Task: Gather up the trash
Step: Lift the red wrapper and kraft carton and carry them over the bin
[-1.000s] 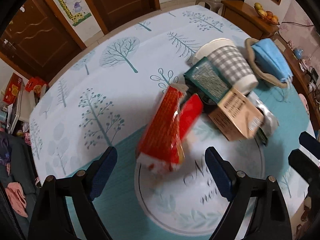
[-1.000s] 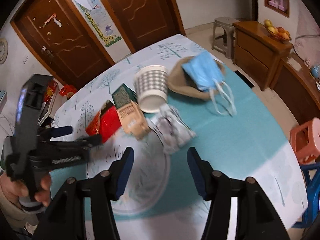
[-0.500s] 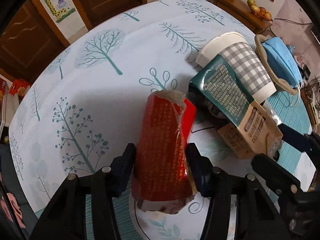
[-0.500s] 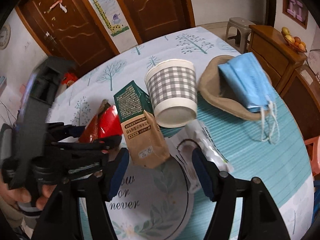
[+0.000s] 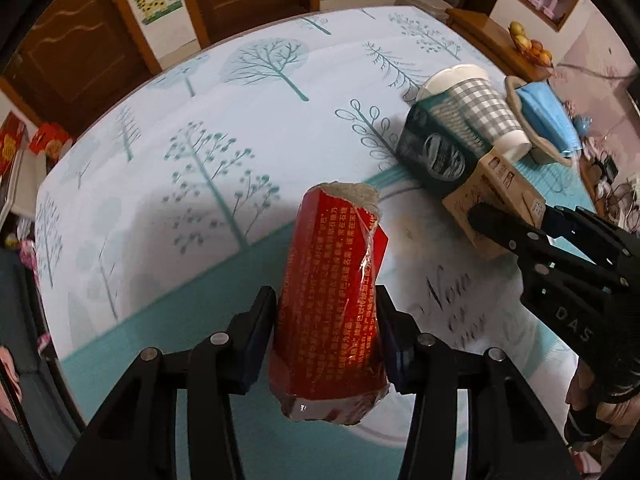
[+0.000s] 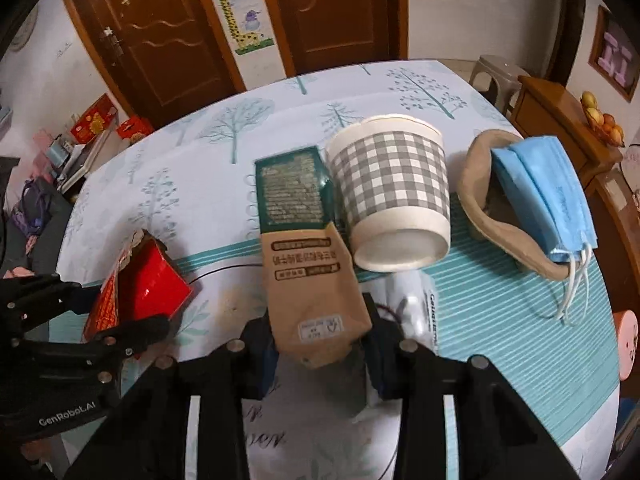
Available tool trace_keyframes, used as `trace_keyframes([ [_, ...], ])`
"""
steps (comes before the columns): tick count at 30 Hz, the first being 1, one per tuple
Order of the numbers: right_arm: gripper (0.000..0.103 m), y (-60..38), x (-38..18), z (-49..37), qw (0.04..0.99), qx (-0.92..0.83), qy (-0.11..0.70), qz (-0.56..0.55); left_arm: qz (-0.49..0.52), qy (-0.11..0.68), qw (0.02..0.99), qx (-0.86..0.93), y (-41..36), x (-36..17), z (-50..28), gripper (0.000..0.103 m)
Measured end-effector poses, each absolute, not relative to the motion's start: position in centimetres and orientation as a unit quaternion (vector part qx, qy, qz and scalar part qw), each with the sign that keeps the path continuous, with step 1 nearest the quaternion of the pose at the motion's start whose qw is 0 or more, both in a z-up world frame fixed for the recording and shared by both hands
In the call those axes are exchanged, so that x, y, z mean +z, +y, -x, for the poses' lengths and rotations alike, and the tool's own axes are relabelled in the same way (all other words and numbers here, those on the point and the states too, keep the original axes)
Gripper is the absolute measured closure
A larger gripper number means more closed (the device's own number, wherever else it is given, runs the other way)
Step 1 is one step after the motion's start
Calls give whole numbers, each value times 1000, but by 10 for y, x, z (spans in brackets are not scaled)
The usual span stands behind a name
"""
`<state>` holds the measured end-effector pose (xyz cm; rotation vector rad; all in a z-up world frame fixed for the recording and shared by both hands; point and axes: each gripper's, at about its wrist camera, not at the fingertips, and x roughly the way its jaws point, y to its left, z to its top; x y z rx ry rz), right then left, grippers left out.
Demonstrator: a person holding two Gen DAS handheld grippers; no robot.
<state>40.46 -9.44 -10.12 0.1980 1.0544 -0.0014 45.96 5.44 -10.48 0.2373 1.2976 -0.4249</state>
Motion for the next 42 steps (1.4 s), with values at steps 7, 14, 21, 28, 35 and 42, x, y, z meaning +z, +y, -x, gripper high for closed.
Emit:
trace_keyframes([
  [7,73,-98,-60,-348,878,22,462,-123,-83,591,780,-188,58,-73,-413,57],
  [14,73,-113,-34,-278,885,34,439,-151,-69,587,785,-186,47,-50,-354,57],
  [21,73,-137,-21,-205,887,52,430,-158,-57,584,790,-177,24,-35,-277,65],
  [28,73,-167,-12,-131,887,93,431,-141,-23,579,801,-152,-3,-25,-186,67],
  [35,73,-199,-13,-66,884,120,438,-114,10,576,805,-142,-36,-27,-111,71],
  [42,73,-225,-31,-20,870,116,460,-136,9,594,791,-144,-58,-38,-60,72],
])
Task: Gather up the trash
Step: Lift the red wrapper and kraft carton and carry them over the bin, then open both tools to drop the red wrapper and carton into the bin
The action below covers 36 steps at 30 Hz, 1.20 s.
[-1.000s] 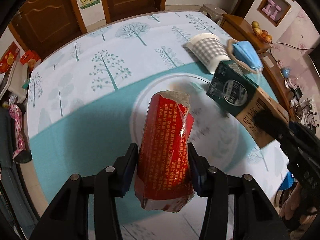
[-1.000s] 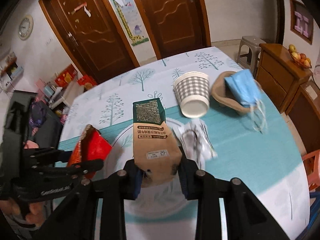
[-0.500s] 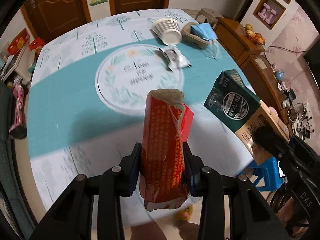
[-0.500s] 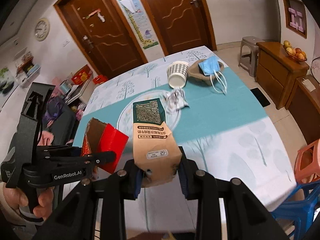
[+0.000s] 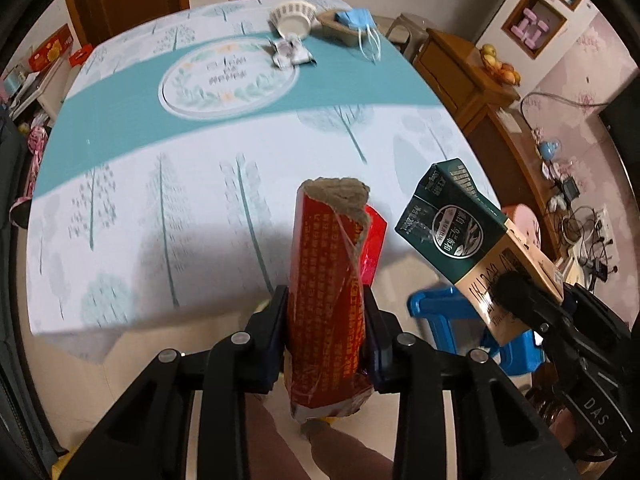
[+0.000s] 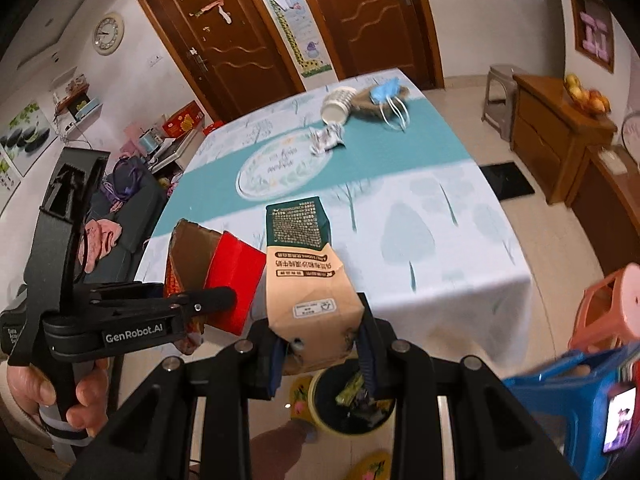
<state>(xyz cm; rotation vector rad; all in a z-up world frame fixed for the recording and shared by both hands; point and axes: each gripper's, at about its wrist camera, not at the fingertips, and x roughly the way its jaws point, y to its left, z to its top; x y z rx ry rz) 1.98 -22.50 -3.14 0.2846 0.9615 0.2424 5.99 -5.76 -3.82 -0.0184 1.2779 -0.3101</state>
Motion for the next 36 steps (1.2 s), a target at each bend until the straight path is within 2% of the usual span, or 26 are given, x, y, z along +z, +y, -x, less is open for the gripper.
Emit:
trace_keyframes([
  [6,73,-231,-61,6,854,105,484,-158,-12,618,771,-153,-70,-63,-35,72],
  [12,73,-228,-108,22,834,89,514,-177,-28,638,751,-167,-79,-109,-20,72],
  [16,73,-223,-159,28,820,69,535,-189,-42,646,743,-170,-80,-158,-14,72],
  [24,73,-215,-299,33,785,23,580,-218,-61,670,720,-174,-78,-293,-11,71],
  [32,72,-191,-417,18,759,22,618,-202,-98,664,720,-177,-88,-383,-14,62],
  [35,72,-188,-441,12,753,20,622,-214,-99,666,720,-170,-83,-403,-15,54],
  [36,72,-190,-445,10,752,17,622,-217,-101,666,720,-166,-83,-407,-14,49],
])
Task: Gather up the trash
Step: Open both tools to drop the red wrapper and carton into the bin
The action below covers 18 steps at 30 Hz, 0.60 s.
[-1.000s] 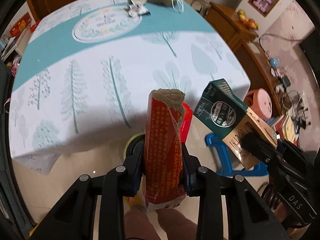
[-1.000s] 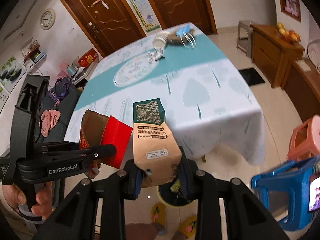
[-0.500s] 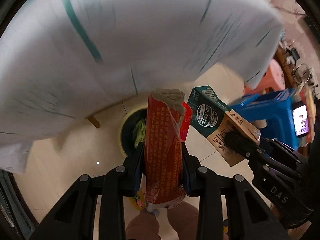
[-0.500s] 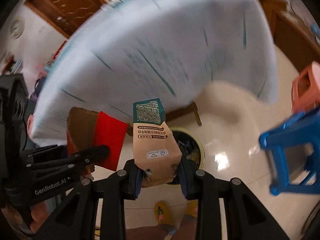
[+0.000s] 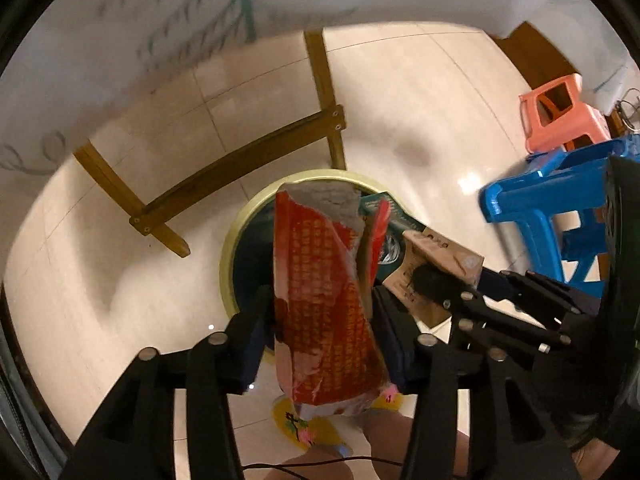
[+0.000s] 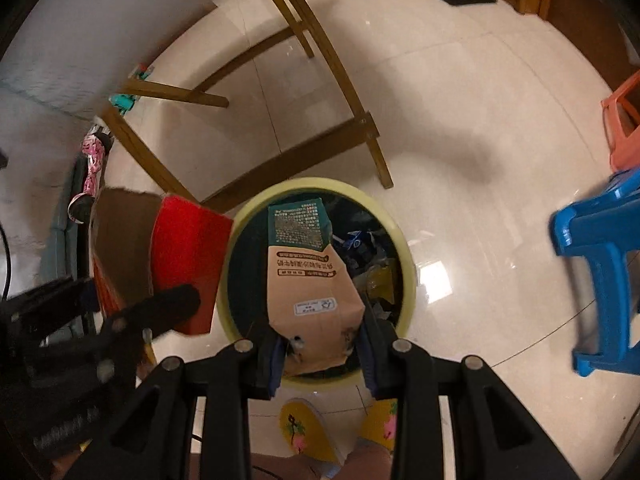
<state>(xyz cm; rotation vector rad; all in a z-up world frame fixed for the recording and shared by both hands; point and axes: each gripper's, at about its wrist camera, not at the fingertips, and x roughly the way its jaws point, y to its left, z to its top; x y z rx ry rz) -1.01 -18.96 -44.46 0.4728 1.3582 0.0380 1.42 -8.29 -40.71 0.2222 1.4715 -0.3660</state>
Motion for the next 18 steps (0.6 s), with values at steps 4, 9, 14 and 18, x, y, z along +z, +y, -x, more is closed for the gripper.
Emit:
trace_keyframes([
  [4,56,-192,-450,7,753,2,621,-218,-99,659,731,-146,-72,-408,-18,31],
  [9,40,-196,-437,11,759,-5,613,-219,-81,651,744,-126,-55,-387,-14,15],
  [14,40,-190,-411,13,762,-6,614,-206,-74,644,752,-115,-48,-353,-4,13],
  [18,40,-185,-372,19,765,-2,613,-199,-72,637,760,-110,-43,-313,7,12],
])
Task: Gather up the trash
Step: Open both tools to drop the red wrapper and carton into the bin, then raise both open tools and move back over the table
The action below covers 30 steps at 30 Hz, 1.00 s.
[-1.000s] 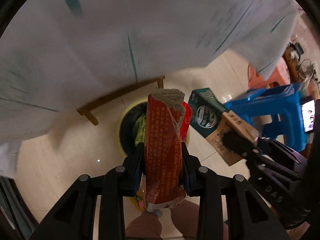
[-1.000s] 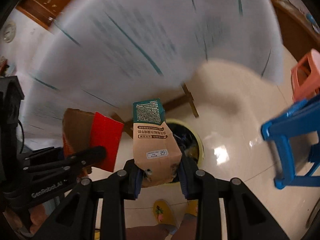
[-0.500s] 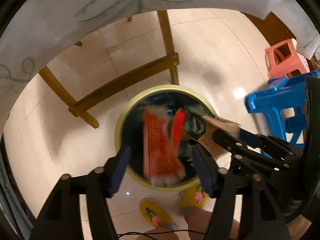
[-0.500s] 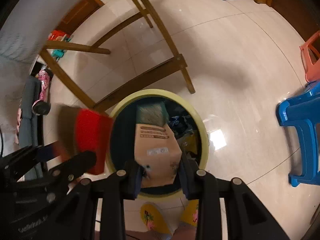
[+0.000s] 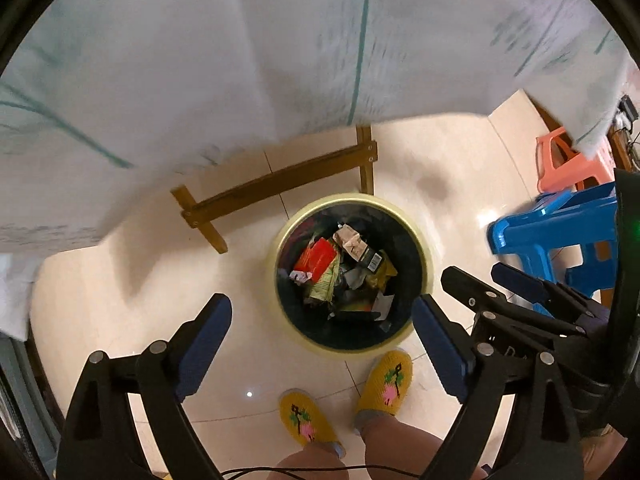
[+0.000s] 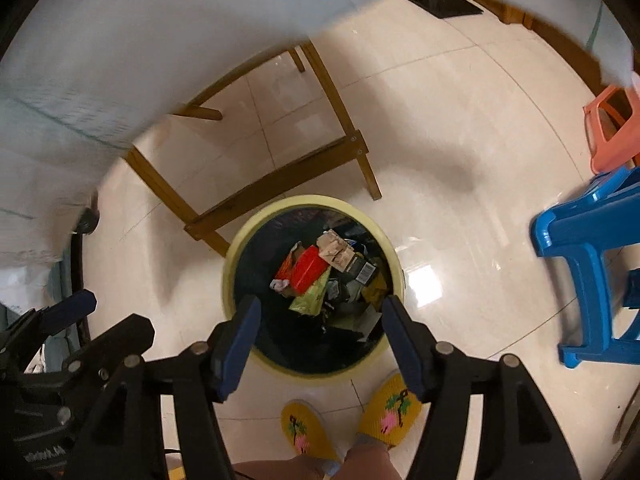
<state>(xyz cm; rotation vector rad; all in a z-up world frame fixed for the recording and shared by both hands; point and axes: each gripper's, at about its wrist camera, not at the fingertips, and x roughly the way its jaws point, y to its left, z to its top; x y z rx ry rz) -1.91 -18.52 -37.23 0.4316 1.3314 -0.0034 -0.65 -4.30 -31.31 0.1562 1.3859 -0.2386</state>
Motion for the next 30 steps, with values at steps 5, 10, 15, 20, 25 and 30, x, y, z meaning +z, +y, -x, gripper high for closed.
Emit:
trace_keyframes([
  [5,39,-182,-315,25,767,6,612,-193,-64,632,765,-108,-34,-251,9,12],
  [10,39,-181,-247,30,777,16,606,-170,-50,623,773,-106,-25,-181,8,12],
  [15,39,-180,-180,36,791,32,594,-140,-31,612,783,-107,-18,-122,3,12],
  [20,39,-181,-124,32,811,48,572,-110,-13,589,801,-111,-14,-76,-1,12],
  [25,39,-180,-88,18,828,64,549,-97,-12,560,821,-109,-15,-36,-9,12],
  [30,39,-183,-56,3,848,80,518,-77,-3,527,845,-89,-11,-3,-22,12],
])
